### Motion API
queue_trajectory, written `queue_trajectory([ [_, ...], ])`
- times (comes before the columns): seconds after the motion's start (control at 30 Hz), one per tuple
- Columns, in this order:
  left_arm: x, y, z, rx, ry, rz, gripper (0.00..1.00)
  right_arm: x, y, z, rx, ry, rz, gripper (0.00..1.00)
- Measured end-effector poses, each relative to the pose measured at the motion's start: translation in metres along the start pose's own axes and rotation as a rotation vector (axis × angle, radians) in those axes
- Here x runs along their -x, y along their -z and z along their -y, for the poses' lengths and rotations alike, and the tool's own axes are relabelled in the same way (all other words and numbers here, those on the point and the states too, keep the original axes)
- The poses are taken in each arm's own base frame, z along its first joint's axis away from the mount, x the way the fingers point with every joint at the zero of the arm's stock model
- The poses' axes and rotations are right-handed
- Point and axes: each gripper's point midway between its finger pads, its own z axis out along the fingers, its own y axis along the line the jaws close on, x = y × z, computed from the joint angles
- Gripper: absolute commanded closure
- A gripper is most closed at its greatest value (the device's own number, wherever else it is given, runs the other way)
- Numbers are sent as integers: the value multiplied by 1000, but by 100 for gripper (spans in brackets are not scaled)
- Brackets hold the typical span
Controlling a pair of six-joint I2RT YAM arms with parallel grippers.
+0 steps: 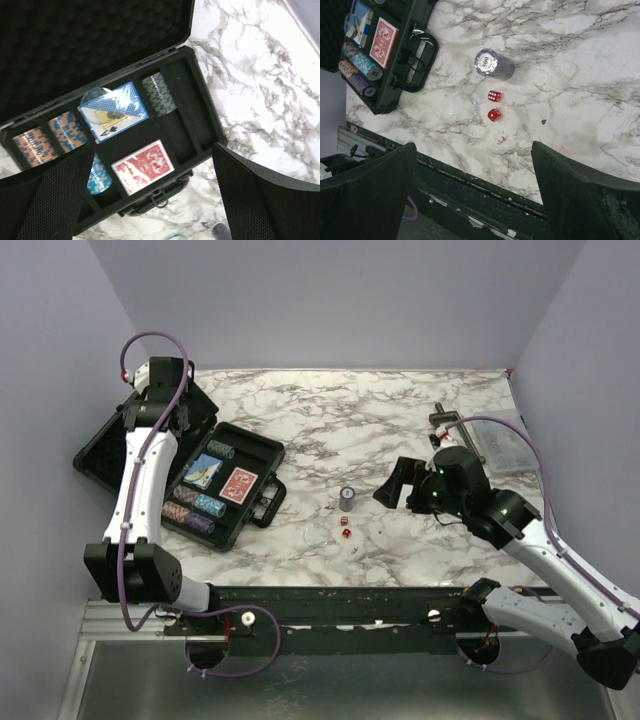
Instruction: Pack up texas hold em set
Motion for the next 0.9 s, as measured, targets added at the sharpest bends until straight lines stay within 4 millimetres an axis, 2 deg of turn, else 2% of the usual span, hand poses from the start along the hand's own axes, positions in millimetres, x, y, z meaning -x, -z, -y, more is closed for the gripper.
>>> queue_trajectory([
  [0.13, -8, 19, -16, -46, -70, 43, 4, -4, -13, 2, -18, 4, -31, 0],
  [0.23, -28, 30, -27, -128, -124, 62, 5, -9, -23, 4, -39, 5, -62, 0],
  [0.4, -58, 52, -35, -321, -209, 123, 7, -17, -37, 9, -67, 6, -102, 0],
  [0.5, -64, 61, -27, -422, -259, 153, 8, -21, -44, 11, -82, 4, -124, 0],
  [0.67, -79, 79, -2, -593, -366, 166, 10, -30, -57, 15, -106, 4, -173, 0],
  [0.9, -108, 104, 29, -769, -550, 159, 13, -29, -74, 6, -120, 19, -206, 0],
])
